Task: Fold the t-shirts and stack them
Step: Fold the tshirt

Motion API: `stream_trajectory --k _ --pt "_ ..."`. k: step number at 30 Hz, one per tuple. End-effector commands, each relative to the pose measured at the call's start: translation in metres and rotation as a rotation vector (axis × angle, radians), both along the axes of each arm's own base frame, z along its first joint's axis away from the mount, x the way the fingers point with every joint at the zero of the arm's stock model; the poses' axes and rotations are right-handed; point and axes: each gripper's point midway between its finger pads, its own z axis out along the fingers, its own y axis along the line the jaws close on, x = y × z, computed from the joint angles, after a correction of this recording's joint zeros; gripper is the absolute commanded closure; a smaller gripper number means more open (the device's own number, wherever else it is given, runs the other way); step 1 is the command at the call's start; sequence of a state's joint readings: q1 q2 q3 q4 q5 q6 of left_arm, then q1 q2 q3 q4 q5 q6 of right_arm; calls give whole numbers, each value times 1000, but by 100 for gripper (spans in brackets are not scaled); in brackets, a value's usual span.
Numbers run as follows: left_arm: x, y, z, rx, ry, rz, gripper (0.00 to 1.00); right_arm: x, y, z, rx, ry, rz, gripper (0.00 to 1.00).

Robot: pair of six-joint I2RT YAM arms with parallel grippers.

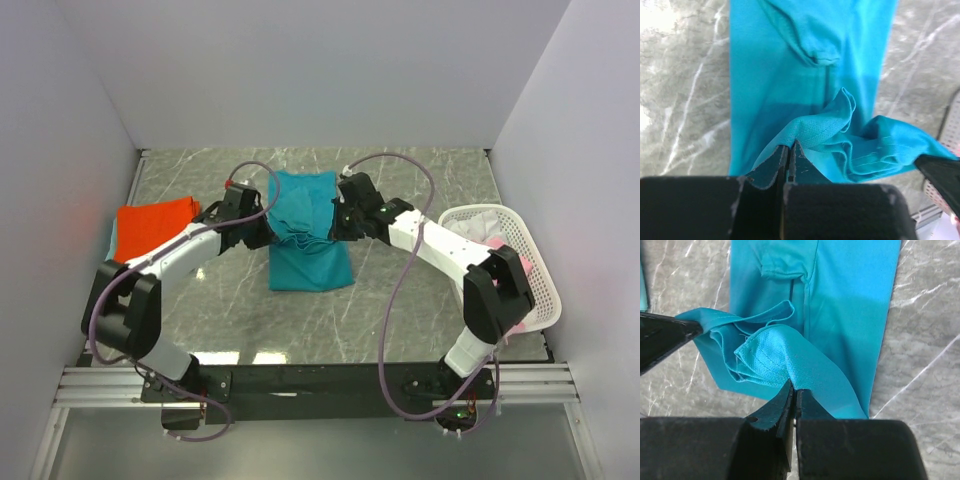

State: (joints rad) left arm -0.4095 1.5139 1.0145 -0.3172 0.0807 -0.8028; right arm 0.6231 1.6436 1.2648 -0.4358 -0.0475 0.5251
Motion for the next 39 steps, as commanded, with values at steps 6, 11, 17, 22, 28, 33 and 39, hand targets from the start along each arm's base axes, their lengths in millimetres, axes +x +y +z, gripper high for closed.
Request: stream_trajectory --k 6,11,17,22,28,33,39 --pt "25 1 -14 6 10 -27 99 35 -1 -2 -21 -12 -24 100" --pt "32 -2 -24 2 18 -47 96 45 -6 -18 -40 20 -42 100" --pt "41 -1 -37 22 38 -41 93 55 -7 -35 -41 53 -58 100" --pt "46 -3 -43 19 47 -44 89 60 -7 -44 -35 64 -76 100" --pt "53 -2 -34 17 30 -35 65 66 -8 -46 -57 76 -79 84" --pt "55 2 8 -8 -60 -10 3 64 -11 -20 -46 41 -82 43" --pt "23 9 40 -72 -128 13 1 35 -16 12 16 -24 -74 31"
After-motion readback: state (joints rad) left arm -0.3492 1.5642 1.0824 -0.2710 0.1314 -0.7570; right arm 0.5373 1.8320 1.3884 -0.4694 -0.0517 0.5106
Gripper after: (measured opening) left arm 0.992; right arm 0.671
